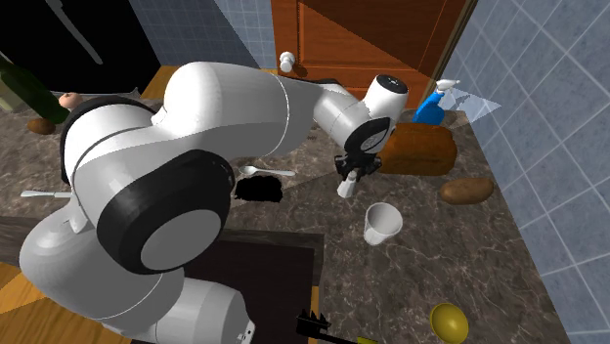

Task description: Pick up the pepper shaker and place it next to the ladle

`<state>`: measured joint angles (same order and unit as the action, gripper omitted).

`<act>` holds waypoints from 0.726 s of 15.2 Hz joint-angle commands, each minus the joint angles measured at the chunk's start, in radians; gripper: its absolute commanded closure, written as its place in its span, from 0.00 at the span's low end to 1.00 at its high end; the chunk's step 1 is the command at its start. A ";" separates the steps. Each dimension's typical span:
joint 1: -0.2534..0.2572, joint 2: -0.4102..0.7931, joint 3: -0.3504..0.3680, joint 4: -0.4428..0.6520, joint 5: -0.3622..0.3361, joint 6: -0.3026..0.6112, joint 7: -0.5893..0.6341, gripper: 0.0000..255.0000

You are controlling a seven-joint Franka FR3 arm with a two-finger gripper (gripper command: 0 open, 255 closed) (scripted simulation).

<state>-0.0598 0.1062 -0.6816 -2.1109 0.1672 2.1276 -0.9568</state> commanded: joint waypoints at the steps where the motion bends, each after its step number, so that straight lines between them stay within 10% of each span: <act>1: 0.002 -0.015 -0.002 0.010 -0.014 -0.021 0.010 1.00; 11: 0.010 -0.082 -0.004 0.085 -0.069 -0.145 0.056 1.00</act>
<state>-0.0500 0.0289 -0.6858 -2.0341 0.1023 1.9949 -0.9038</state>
